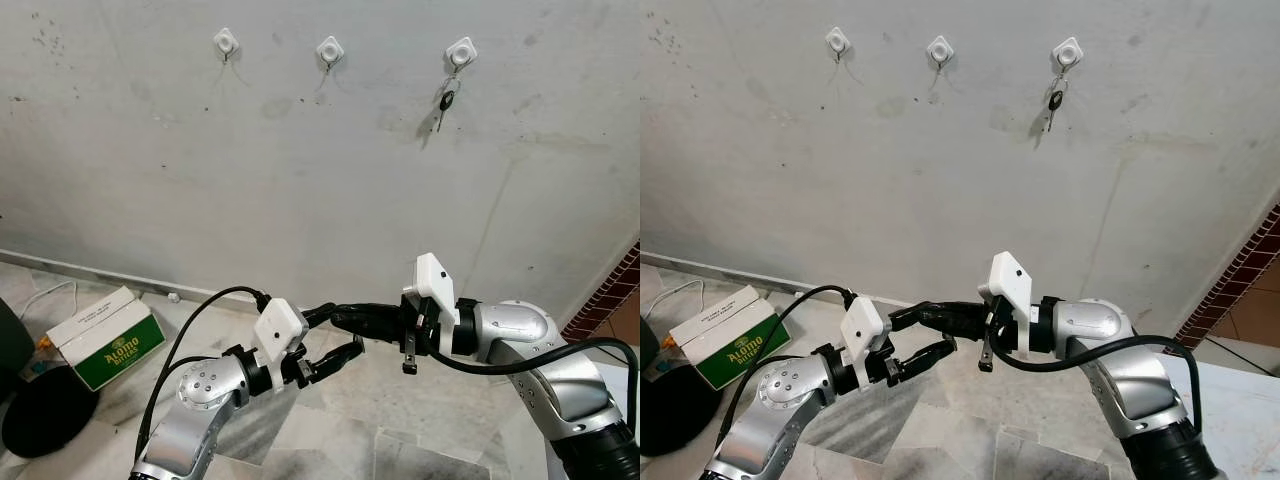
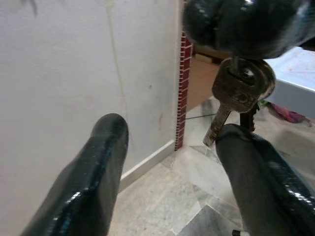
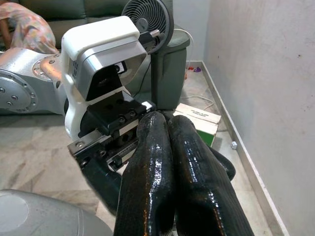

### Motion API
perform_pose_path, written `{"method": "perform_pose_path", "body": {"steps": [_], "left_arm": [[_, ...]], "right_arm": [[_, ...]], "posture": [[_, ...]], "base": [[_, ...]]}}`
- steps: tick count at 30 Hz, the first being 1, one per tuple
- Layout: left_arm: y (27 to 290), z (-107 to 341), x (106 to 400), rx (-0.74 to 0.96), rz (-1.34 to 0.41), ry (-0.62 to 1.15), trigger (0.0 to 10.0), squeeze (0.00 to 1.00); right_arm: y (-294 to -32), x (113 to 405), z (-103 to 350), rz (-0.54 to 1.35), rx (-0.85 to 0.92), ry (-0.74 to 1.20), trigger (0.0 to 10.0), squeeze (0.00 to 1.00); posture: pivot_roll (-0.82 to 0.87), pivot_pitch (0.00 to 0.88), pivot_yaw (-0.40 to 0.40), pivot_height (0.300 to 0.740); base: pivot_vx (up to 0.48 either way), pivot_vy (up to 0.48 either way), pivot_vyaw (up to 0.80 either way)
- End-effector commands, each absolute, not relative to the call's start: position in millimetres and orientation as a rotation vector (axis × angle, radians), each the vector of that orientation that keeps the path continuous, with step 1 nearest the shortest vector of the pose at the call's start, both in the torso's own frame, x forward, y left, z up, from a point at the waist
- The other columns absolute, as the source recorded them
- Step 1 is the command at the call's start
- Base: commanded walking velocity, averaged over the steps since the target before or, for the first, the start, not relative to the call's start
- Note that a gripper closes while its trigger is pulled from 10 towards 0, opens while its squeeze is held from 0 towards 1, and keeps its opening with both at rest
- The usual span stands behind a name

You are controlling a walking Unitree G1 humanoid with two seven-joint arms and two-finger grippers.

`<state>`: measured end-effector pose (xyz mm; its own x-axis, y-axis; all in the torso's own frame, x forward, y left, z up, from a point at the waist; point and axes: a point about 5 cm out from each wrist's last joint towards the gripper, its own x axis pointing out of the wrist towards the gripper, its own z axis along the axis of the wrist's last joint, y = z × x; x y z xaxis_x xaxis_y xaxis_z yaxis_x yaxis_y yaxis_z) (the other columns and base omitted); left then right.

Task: Hang keys on a hook

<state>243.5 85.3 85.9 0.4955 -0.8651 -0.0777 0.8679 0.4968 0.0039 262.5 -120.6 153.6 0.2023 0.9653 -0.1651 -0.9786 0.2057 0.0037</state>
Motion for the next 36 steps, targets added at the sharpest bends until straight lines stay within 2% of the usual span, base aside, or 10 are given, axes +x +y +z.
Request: {"method": "perform_pose_path", "body": {"steps": [1,6,7,8,9,25,36], "left_arm": [[85.9,85.1,244.3,0.065,-1.054,0.075,10.0,1.00],[85.0,85.8,244.0,0.078,-1.055,0.067,10.0,1.00],[84.3,86.1,243.9,0.080,-1.060,0.065,10.0,0.49],[84.1,86.2,243.8,0.082,-1.062,0.065,10.0,0.49],[83.9,86.3,243.9,0.083,-1.063,0.063,10.0,0.00],[74.3,88.4,244.5,0.059,-1.091,0.056,10.0,0.00],[79.5,85.4,250.7,0.080,-1.051,0.054,10.0,0.00]], "right_arm": [[-118.4,264.2,157.8,1.378,-0.132,0.125,10.0,0.00],[-118.4,265.8,158.6,1.377,-0.137,0.124,10.0,0.00],[-118.6,266.0,158.7,1.376,-0.140,0.123,10.0,0.00],[-118.6,266.1,158.7,1.376,-0.140,0.123,10.0,0.00],[-118.6,266.2,158.7,1.375,-0.140,0.122,10.0,0.00],[-120.5,273.9,160.6,1.332,-0.166,0.097,10.0,0.00],[-120.6,269.6,163.8,1.359,-0.156,0.099,10.0,0.00]], "posture": [[-0.03,0.000,0.051,0.740],[-0.03,0.000,0.049,0.740],[-0.03,0.000,0.050,0.740],[-0.03,0.000,0.050,0.740],[-0.03,0.000,0.050,0.740],[-0.03,0.000,0.052,0.740],[-0.03,0.000,0.052,0.740]], "base": [[0.000,0.000,0.00],[0.000,0.000,0.00],[0.000,0.000,0.00],[0.000,0.000,0.00],[0.000,0.000,0.00],[0.000,0.000,0.00],[0.000,0.000,0.00]]}}
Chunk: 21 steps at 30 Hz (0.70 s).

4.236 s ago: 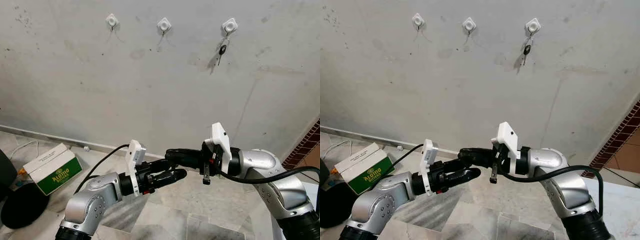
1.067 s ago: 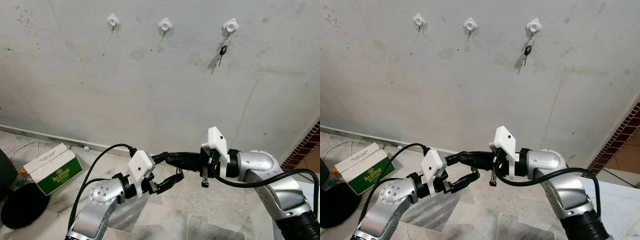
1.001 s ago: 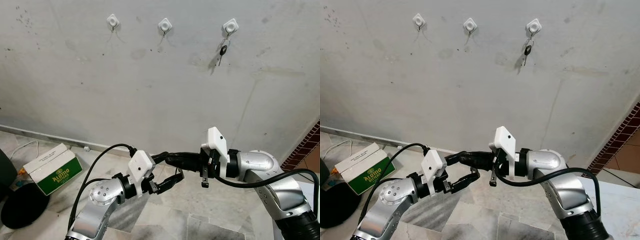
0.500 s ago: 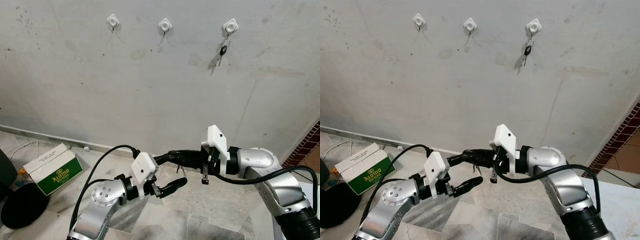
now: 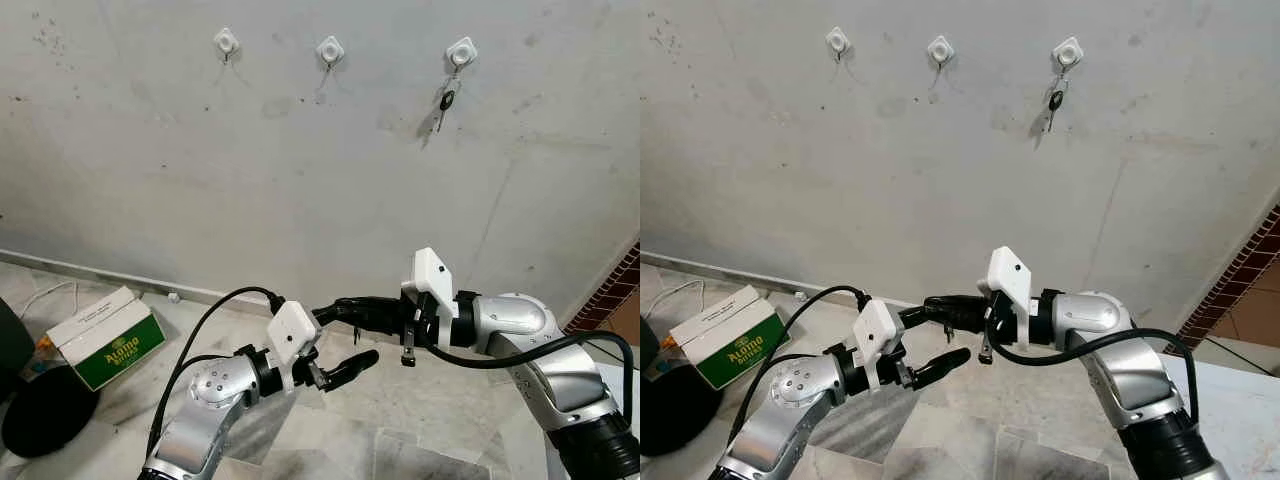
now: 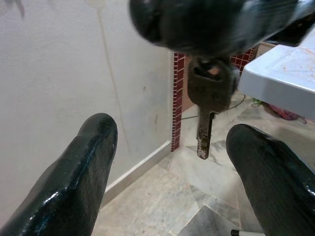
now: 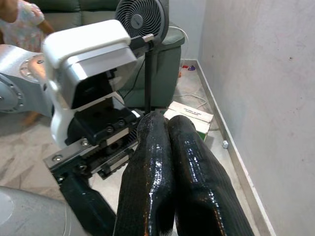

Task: Hang keys on a hook

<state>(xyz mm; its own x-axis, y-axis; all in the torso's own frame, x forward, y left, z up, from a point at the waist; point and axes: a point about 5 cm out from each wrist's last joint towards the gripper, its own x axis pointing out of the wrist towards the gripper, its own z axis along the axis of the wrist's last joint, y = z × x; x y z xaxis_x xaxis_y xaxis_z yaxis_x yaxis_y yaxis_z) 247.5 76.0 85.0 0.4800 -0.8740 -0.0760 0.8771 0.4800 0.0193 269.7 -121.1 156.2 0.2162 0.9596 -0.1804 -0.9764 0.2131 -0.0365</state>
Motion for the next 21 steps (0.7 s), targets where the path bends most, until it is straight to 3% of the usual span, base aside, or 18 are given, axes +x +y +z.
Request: {"method": "perform_pose_path", "body": {"steps": [1,10,21], "left_arm": [[79.5,85.4,250.7,0.080,-1.051,0.054,10.0,0.00],[83.8,85.2,264.0,0.065,-0.952,0.021,10.0,0.00],[72.9,87.7,271.3,0.045,-0.951,-0.007,10.0,0.00]], "right_arm": [[-120.6,269.6,163.8,1.359,-0.156,0.099,10.0,0.00],[-123.9,267.3,165.2,1.358,-0.158,0.109,10.0,0.00],[-125.3,268.5,166.1,1.350,-0.163,0.113,10.0,0.00]], "posture": [[-0.03,0.000,0.052,0.740],[-0.04,0.000,0.049,0.740],[-0.05,0.000,0.045,0.740]], "base": [[0.000,0.000,0.00],[0.000,0.000,0.00],[0.000,0.000,0.00]]}}
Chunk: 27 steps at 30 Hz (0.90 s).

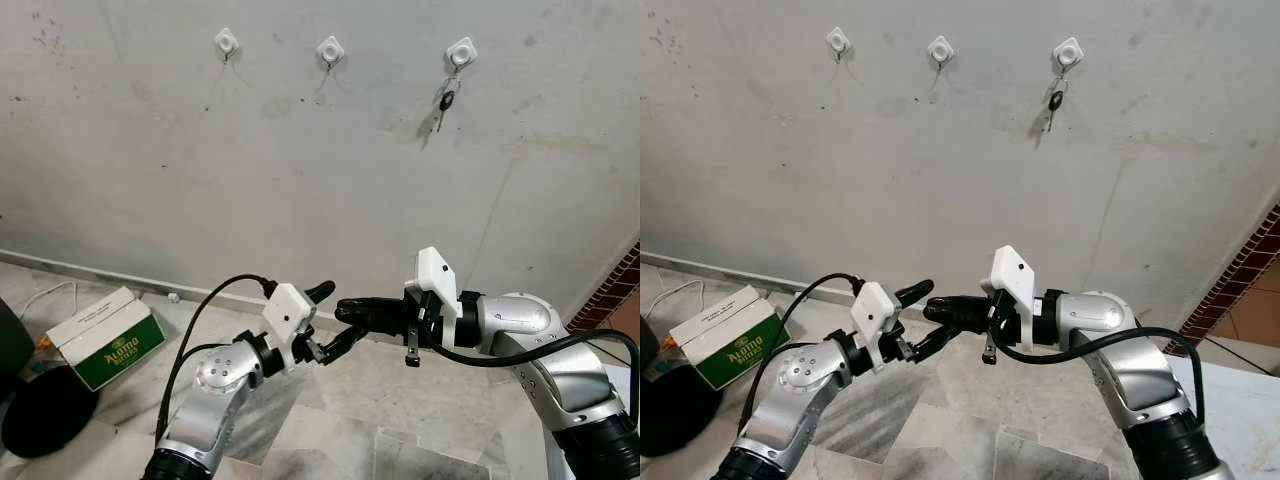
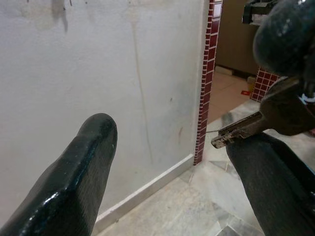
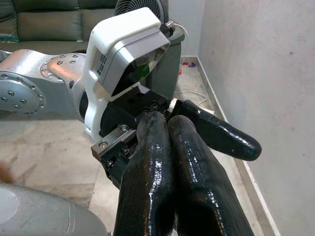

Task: Hang keys on a hook

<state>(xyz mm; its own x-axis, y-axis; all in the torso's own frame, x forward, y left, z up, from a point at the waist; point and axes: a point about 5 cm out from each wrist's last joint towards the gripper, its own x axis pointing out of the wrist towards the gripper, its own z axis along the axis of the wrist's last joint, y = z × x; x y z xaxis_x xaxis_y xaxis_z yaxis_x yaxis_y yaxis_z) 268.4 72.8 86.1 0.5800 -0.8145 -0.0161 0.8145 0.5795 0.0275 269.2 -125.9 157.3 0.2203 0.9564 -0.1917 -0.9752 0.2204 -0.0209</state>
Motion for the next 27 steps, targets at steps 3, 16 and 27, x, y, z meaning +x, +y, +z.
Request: {"method": "perform_pose_path", "body": {"steps": [3,16,27], "left_arm": [[70.7,88.2,271.0,0.039,-0.960,-0.008,10.0,0.00],[66.4,84.4,267.8,0.012,-1.007,0.015,0.0,0.00],[63.9,84.0,267.7,0.001,-1.015,0.014,0.0,0.00]], "right_arm": [[-125.6,268.7,166.2,1.348,-0.165,0.113,10.0,0.00],[-126.2,270.2,165.8,1.337,-0.171,0.112,10.0,0.00],[-125.5,271.3,165.2,1.335,-0.174,0.113,10.0,0.00]], "posture": [[-0.06,0.000,0.046,0.740],[-0.06,0.000,0.047,0.740],[-0.06,0.000,0.046,0.740]], "base": [[0.000,0.000,0.00],[0.000,0.000,0.00],[0.000,0.000,0.00]]}}
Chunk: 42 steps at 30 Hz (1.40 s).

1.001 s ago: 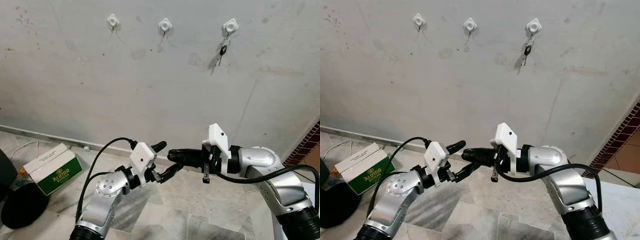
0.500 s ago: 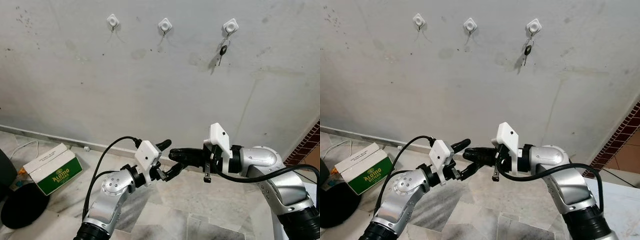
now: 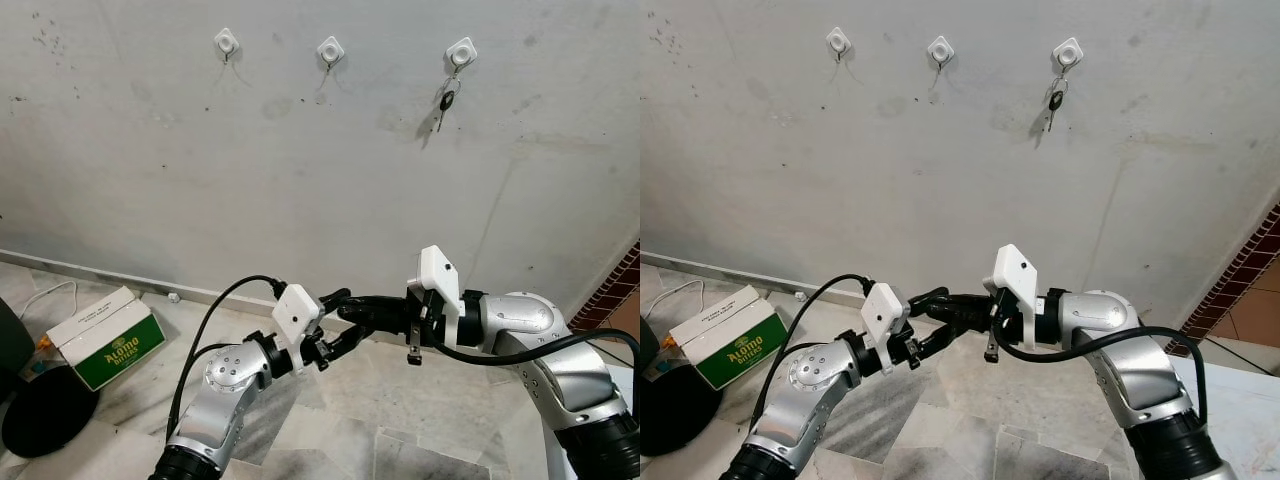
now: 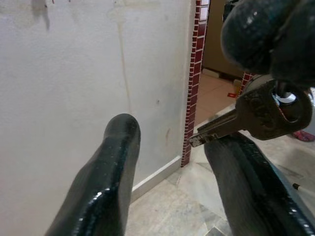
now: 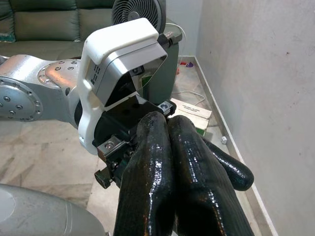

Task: Hang keys on a hook

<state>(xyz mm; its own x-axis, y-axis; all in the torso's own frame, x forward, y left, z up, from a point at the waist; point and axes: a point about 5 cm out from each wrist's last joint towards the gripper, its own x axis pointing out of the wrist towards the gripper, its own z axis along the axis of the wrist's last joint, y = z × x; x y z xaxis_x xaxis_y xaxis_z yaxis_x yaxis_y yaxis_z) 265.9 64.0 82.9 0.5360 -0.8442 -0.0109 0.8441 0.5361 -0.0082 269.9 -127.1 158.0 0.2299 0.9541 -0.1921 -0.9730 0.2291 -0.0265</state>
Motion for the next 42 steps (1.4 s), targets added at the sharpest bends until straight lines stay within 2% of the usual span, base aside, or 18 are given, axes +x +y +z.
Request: {"method": "perform_pose_path", "body": {"steps": [1,28,29,30,31,42], "left_arm": [[63.8,83.9,267.7,0.001,-1.016,0.015,0.0,0.00],[60.1,84.5,265.3,-0.004,-1.039,0.012,0.0,0.00],[60.2,85.0,266.2,-0.003,-1.027,0.009,2.0,0.00],[60.4,85.2,267.1,-0.002,-1.018,0.010,9.3,0.22],[60.4,85.3,267.7,-0.006,-1.014,0.011,10.0,1.00],[59.7,85.6,268.2,-0.031,-1.021,0.015,10.0,1.00]], "right_arm": [[-125.5,271.4,165.2,1.334,-0.175,0.114,10.0,0.00],[-120.4,276.4,163.0,1.285,-0.184,0.094,10.0,0.00],[-120.4,276.5,163.1,1.284,-0.184,0.093,10.0,0.00],[-120.4,276.5,163.1,1.284,-0.184,0.093,10.0,0.00],[-120.4,276.6,163.1,1.284,-0.185,0.092,10.0,0.00],[-121.1,277.3,164.1,1.282,-0.190,0.091,10.0,0.00]], "posture": [[-0.06,0.000,0.046,0.740],[-0.06,0.000,0.053,0.740],[-0.06,0.000,0.053,0.740],[-0.06,0.000,0.053,0.740],[-0.06,0.000,0.053,0.740],[-0.06,0.000,0.053,0.740]], "base": [[0.000,0.000,0.00],[0.000,0.000,0.00],[0.000,0.000,0.00],[0.000,0.000,0.00],[0.000,0.000,0.00],[0.000,0.000,0.00]]}}
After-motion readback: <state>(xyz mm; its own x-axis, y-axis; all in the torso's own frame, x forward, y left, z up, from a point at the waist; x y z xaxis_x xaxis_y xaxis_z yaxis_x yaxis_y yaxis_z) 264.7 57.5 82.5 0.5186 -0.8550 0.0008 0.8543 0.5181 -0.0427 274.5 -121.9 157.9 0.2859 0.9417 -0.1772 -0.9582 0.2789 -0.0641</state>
